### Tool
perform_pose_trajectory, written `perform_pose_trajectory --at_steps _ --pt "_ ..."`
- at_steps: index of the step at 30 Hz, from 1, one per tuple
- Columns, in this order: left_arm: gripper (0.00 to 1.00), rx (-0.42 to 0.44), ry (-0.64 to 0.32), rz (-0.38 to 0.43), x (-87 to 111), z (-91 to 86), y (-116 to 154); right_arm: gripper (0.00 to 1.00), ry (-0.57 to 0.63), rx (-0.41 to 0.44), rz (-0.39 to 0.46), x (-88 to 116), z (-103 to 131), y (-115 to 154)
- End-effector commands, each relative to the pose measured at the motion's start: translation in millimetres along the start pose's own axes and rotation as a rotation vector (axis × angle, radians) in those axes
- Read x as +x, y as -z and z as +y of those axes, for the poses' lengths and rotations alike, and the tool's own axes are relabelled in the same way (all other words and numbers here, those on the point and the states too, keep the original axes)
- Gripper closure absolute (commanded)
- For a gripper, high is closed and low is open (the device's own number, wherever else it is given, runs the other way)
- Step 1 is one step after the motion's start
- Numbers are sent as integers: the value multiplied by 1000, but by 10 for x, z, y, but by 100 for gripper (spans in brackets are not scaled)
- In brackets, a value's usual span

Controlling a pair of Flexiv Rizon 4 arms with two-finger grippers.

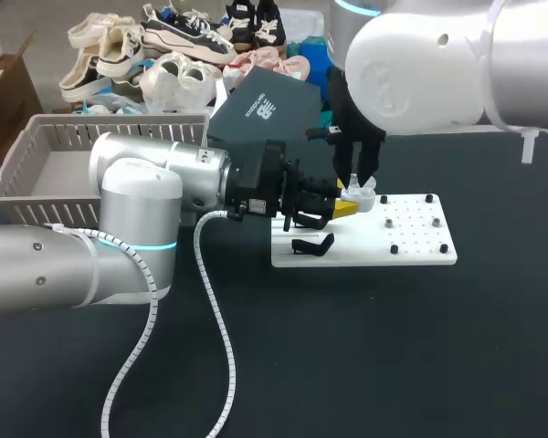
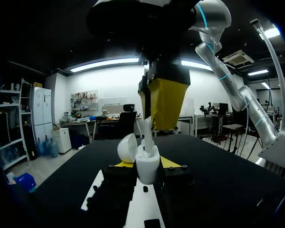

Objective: Pick up each earbud case from the left stands, insert the matching earbuds, close the lid, and place the case in the box.

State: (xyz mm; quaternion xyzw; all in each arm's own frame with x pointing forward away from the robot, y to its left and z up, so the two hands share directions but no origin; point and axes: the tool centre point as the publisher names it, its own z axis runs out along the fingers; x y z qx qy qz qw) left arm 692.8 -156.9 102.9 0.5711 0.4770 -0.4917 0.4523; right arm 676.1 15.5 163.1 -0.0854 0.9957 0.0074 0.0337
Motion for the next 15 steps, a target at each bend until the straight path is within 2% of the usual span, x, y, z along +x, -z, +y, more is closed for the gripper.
perform_pose_trajectory --at_steps 1,15 --pt "100 -2 -1 1 -1 -1 -4 100 1 -1 -5 17 -12 -10" --pt "100 -2 -1 1 -1 -1 -4 100 10 6 -9 -5 -30 -48"
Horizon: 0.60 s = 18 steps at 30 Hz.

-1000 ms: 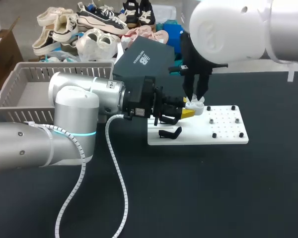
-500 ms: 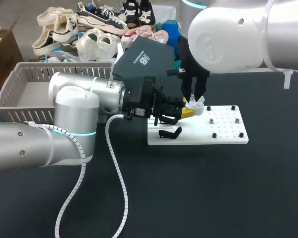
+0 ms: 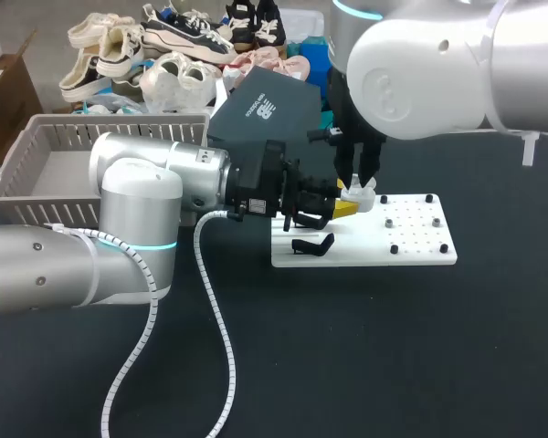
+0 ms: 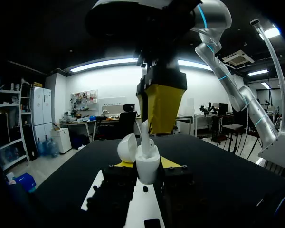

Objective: Pick up each earbud case from the left stands, insert the matching earbuds, close the lid, and place the case in the box.

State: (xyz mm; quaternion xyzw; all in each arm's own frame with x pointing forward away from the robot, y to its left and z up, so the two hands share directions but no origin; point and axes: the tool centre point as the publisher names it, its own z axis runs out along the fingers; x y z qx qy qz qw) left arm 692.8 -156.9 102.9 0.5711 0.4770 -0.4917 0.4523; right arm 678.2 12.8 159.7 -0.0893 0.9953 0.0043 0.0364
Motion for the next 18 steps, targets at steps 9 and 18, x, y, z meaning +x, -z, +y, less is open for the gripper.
perform_pose_trajectory --at_steps 9,18 --pt "100 -2 -1 1 -1 -1 -4 100 3 -1 -5 -16 3 -42" --pt "100 -2 -1 1 -1 -1 -4 100 4 -4 -8 -43 11 -61"
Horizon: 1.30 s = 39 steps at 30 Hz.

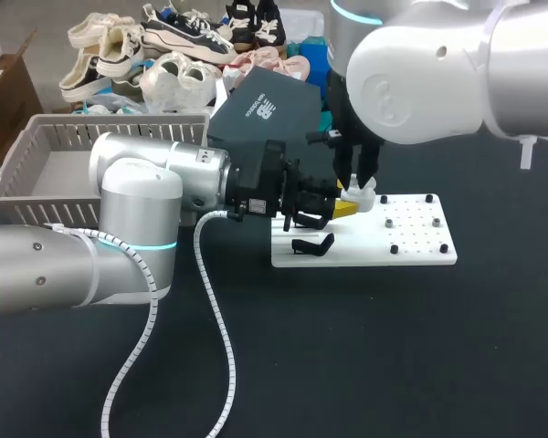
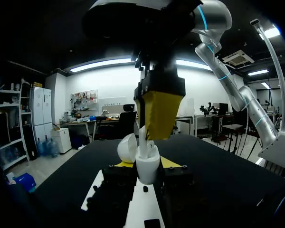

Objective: Pick up each earbud case from the left stands, insert the matching earbuds, close the lid, and place the case in the box.

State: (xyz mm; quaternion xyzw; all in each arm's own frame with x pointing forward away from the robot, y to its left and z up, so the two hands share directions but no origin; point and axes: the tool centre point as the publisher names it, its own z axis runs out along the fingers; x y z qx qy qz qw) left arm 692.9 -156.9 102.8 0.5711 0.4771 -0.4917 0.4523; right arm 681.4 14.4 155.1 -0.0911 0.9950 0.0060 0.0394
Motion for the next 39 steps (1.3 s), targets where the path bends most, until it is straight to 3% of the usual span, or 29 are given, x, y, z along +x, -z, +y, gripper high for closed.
perform_pose_trajectory --at_steps 1,25,33,35,39 --pt "100 -1 -1 1 -1 -2 -4 100 0 -1 -2 -15 3 -15" --pt "100 -1 -1 1 -1 -2 -4 100 -4 -2 13 -33 -13 -88" --pt "100 -1 -1 1 -1 -2 -4 60 -3 1 15 -45 -18 -94" --pt "100 -1 -1 1 -1 -2 -4 55 -4 3 15 -49 -19 -95" --pt "100 -1 -1 1 -1 -2 -4 55 -2 4 10 -39 -25 -61"
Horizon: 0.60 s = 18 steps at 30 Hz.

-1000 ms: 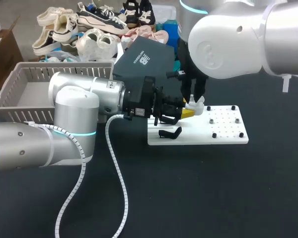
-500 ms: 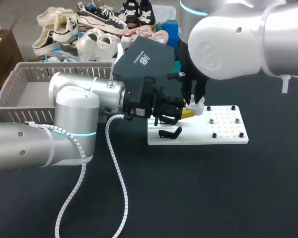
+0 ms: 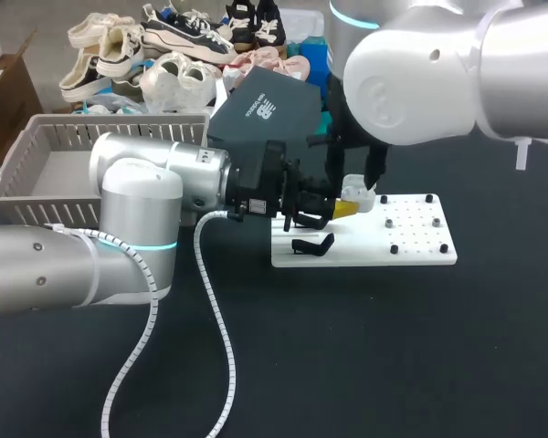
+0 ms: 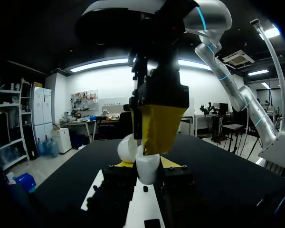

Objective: Pick up each earbud case from the left stands, insert the matching earbuds, close the lid, and place the case in the box.

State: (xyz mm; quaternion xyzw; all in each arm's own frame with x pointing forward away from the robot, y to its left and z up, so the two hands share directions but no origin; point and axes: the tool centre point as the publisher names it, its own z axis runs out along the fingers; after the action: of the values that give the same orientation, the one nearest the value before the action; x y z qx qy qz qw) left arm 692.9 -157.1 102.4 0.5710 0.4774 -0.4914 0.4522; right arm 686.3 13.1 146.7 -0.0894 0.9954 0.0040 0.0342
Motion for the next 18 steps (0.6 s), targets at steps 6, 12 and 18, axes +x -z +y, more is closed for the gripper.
perform_pose_trajectory --at_steps 6,12,18 --pt "100 -1 -1 0 -5 -2 -1 26 -27 10 -38 -1 -57 147" --pt "100 -1 -1 0 -5 -2 -1 0 -86 24 -63 -96 -226 187" --pt "100 -1 -1 0 -5 -2 -1 0 -155 50 -68 -248 -435 183"
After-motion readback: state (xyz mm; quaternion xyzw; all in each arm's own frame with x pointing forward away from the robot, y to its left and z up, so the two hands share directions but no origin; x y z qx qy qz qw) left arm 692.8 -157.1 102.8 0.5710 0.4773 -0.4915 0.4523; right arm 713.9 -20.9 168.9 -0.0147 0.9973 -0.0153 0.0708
